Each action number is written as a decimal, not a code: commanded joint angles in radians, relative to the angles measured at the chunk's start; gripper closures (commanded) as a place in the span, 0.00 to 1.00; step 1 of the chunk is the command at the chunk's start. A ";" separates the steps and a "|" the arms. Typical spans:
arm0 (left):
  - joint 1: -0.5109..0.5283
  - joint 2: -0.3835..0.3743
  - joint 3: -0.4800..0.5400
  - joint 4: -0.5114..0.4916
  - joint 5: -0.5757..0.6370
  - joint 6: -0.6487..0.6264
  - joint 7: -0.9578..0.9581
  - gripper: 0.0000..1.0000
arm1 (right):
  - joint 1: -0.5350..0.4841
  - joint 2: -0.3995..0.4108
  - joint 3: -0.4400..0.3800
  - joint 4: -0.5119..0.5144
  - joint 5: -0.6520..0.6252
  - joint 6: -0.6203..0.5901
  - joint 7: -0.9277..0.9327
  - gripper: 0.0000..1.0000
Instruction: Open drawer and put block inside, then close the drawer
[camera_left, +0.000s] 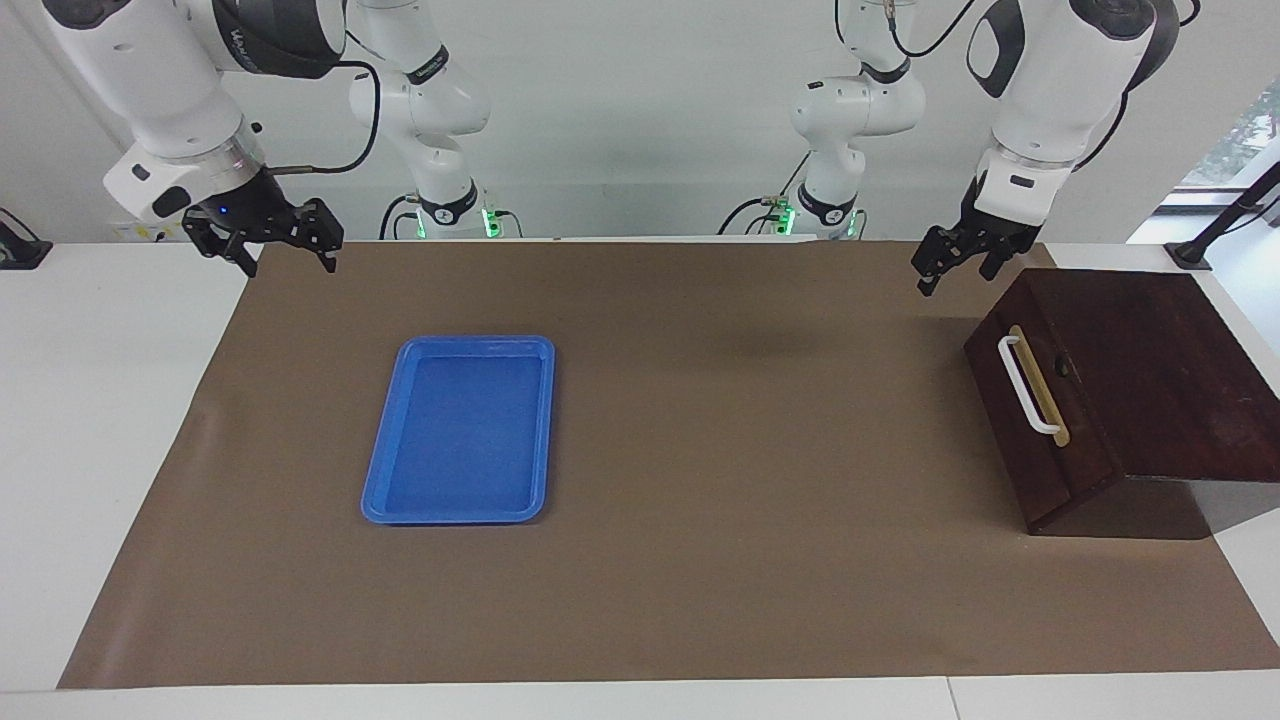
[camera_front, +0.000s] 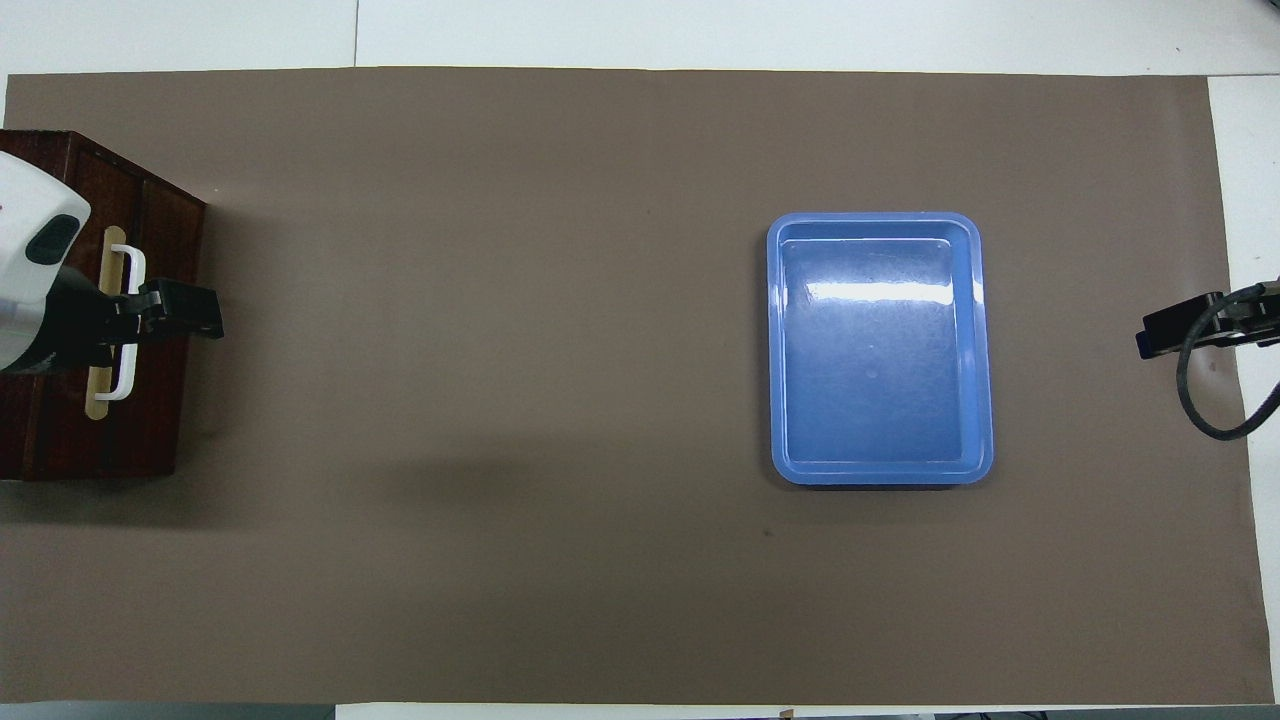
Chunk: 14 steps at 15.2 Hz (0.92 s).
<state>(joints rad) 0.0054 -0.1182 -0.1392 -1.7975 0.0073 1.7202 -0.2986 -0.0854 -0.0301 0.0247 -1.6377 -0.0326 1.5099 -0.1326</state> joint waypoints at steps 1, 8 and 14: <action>-0.007 0.112 0.009 0.173 -0.016 -0.097 0.064 0.00 | -0.010 -0.016 0.009 -0.011 -0.016 -0.013 0.015 0.00; -0.025 0.112 0.009 0.139 -0.023 -0.111 0.121 0.00 | -0.010 -0.016 0.011 -0.011 -0.016 -0.013 0.015 0.00; -0.028 0.107 0.007 0.133 -0.023 -0.131 0.147 0.00 | -0.010 -0.016 0.009 -0.011 -0.015 -0.013 0.015 0.00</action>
<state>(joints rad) -0.0101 -0.0148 -0.1428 -1.6791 -0.0008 1.6091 -0.1780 -0.0854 -0.0301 0.0247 -1.6377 -0.0326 1.5099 -0.1326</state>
